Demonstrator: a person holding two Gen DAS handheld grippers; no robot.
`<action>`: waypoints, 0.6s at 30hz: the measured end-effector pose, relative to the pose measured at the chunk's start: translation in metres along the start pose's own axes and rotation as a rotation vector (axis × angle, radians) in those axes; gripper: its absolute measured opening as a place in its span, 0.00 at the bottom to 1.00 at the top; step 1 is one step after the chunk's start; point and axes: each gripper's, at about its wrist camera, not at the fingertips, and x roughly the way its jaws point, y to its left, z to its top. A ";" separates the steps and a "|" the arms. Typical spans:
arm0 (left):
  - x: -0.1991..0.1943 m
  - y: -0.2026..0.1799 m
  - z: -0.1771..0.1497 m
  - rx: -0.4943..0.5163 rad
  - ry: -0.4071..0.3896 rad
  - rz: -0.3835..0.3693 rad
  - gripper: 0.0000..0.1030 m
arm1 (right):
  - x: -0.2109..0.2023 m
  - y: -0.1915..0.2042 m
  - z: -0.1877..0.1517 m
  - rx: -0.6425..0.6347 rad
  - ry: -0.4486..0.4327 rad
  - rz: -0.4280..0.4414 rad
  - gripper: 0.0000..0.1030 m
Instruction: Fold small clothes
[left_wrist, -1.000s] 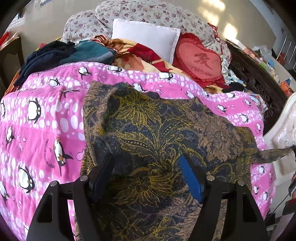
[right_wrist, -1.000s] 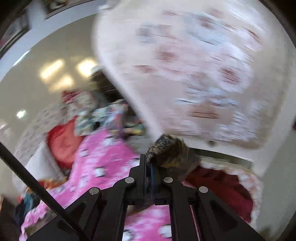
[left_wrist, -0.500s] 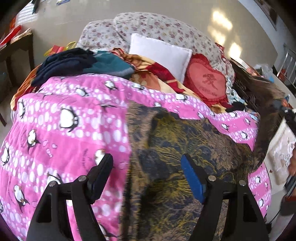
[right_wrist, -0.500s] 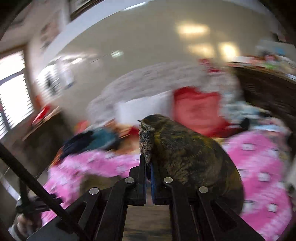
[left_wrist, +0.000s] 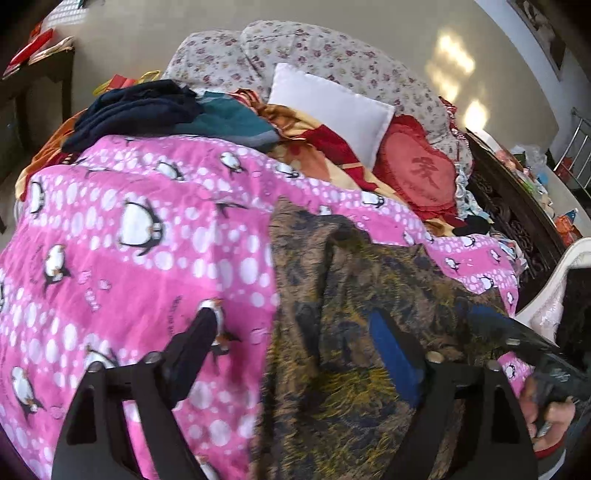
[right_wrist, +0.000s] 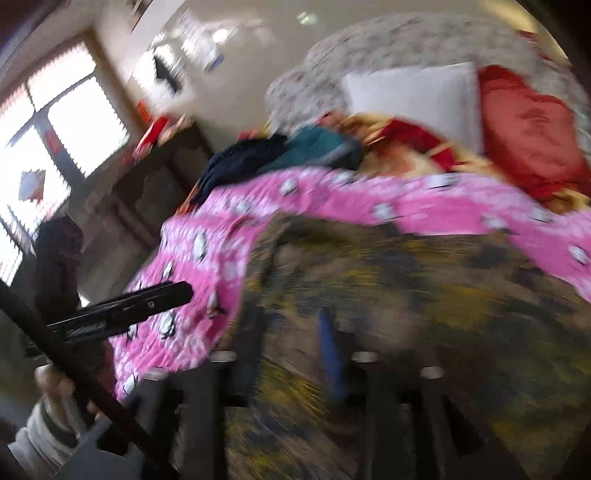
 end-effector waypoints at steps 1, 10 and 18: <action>0.004 -0.004 -0.001 0.006 0.010 -0.002 0.84 | -0.017 -0.016 0.000 0.021 -0.023 -0.026 0.57; 0.065 -0.057 0.010 0.087 0.038 0.125 0.84 | -0.148 -0.147 -0.039 0.242 -0.140 -0.378 0.57; 0.082 -0.077 0.013 0.152 0.044 0.199 0.03 | -0.186 -0.202 -0.064 0.344 -0.184 -0.438 0.58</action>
